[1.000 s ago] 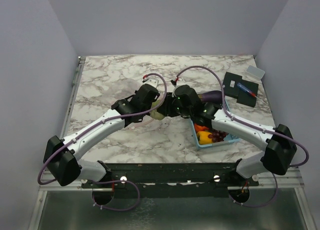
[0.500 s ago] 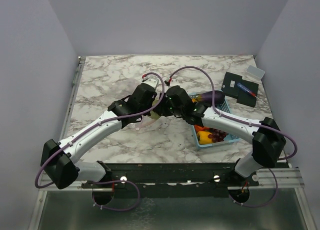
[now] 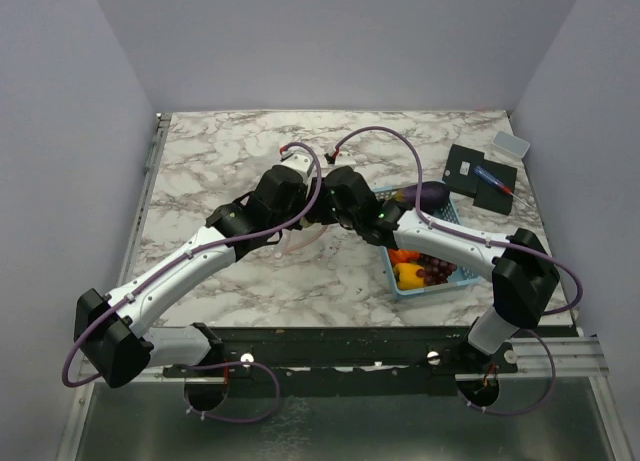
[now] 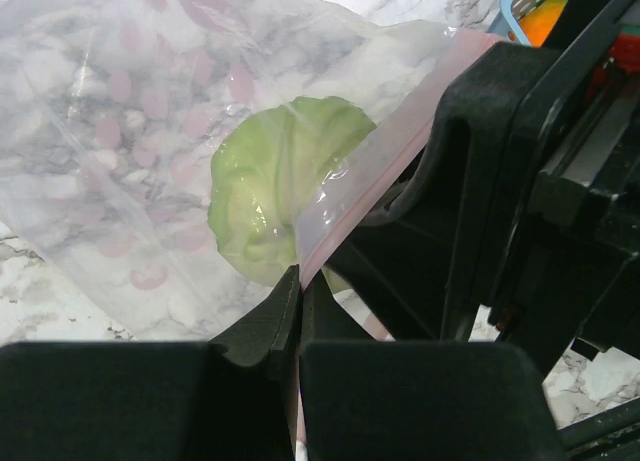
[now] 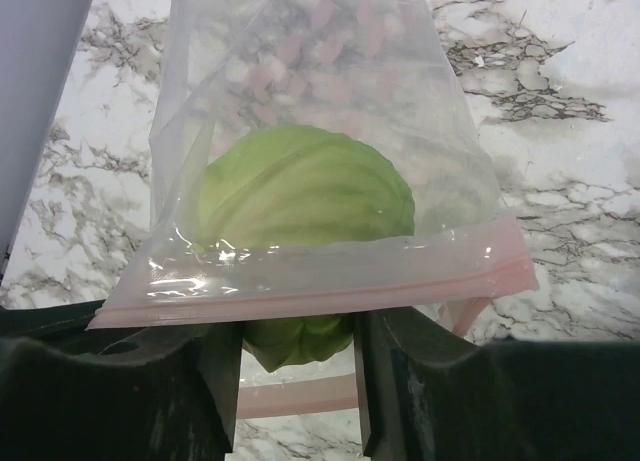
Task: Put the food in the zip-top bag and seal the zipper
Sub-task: Place the fake vegetable in the zipper food storage bag.
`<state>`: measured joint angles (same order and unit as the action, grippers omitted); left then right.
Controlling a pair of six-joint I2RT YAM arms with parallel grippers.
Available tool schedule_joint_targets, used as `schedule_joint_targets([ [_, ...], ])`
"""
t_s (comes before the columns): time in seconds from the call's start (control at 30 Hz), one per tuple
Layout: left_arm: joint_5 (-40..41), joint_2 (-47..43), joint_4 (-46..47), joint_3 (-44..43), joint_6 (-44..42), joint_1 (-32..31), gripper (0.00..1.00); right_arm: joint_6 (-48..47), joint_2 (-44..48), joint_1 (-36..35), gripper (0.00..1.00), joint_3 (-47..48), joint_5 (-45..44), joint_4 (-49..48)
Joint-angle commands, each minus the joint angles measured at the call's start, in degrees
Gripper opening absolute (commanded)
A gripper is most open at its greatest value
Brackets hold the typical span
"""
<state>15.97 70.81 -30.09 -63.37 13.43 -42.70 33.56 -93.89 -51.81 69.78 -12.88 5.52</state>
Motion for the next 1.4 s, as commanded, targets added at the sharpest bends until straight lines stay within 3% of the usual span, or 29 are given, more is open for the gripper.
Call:
schedule_joint_targets([
  [0.0,-1.46,-1.26,1.42,0.94,-0.06,0.85,0.0,0.82,-0.99,-0.48,0.47,1.87,-2.11,-2.73],
  [0.13,-1.55,-1.2,1.51,0.97,0.17,1.4,0.0,0.76,-0.92,-0.48,0.63,1.83,-2.28,-2.68],
  [0.33,-2.16,-1.07,1.59,0.97,0.37,2.45,0.0,0.63,-0.68,-0.48,0.75,2.26,-1.91,-2.24],
  [0.47,-2.37,-0.83,1.7,1.04,0.51,2.87,0.0,0.46,-0.68,-0.48,0.91,2.9,-0.99,-1.54],
  [0.57,-2.35,-0.71,1.72,1.06,0.61,3.15,0.0,0.37,-0.44,-0.48,0.97,2.98,-1.05,-1.19],
  [0.8,-2.34,-0.59,1.87,1.15,0.66,3.72,0.0,0.79,1.14,-0.48,0.98,2.03,-1.25,-0.88],
  [1.03,-2.43,-0.32,1.87,1.26,0.63,4.04,0.0,1.5,5.4,-0.48,0.91,-0.41,-0.84,-0.34],
  [1.37,-2.07,-0.41,1.87,1.19,0.66,4.15,0.0,1.79,14.28,-0.48,0.89,-4.07,-5.1,8.27],
])
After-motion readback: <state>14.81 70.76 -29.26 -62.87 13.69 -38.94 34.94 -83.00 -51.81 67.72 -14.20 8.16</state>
